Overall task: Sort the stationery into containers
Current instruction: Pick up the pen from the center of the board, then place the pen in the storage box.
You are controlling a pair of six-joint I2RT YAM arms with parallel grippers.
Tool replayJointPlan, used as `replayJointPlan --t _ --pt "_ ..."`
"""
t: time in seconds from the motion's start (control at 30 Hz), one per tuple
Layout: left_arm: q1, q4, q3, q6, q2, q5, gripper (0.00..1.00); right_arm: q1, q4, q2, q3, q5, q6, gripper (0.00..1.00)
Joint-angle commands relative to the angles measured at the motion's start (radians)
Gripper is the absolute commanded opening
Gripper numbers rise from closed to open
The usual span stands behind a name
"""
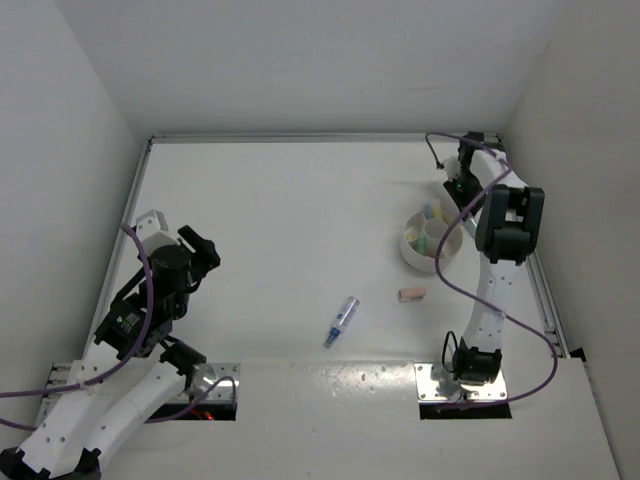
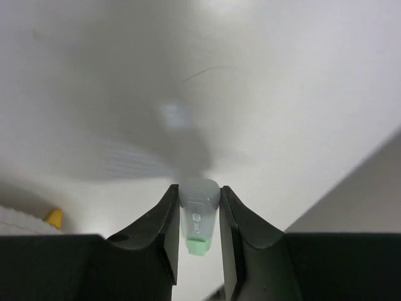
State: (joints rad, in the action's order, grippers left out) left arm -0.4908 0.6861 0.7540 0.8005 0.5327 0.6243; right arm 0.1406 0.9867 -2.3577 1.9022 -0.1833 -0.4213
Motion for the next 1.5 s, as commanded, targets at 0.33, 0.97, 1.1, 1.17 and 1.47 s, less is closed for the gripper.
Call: replayJointPlan --t 0.33,0.97,1.1,1.17,1.47 --pt "0.011 -0.031 -0.002 -0.011 -0.014 0.002 0.69 0.001 -0.749 0.594 -0.389 -0.027 0.134 0.0" --pt "0.011 -0.031 -0.002 -0.011 -0.033 0.002 0.69 0.037 -0.769 0.807 -0.63 0.608 0.351 0.0" --pt "0.011 -0.031 -0.002 -0.011 -0.033 0.002 0.69 0.046 -0.781 0.805 -0.664 0.636 0.377 0.0" --pt "0.011 -0.031 -0.002 -0.011 -0.033 0.002 0.69 0.047 -0.781 0.805 -0.664 0.648 0.377 0.0" --pt "0.011 -0.04 -0.002 -0.011 -0.033 -0.008 0.69 0.056 -0.832 0.805 -0.755 0.627 0.358 0.0"
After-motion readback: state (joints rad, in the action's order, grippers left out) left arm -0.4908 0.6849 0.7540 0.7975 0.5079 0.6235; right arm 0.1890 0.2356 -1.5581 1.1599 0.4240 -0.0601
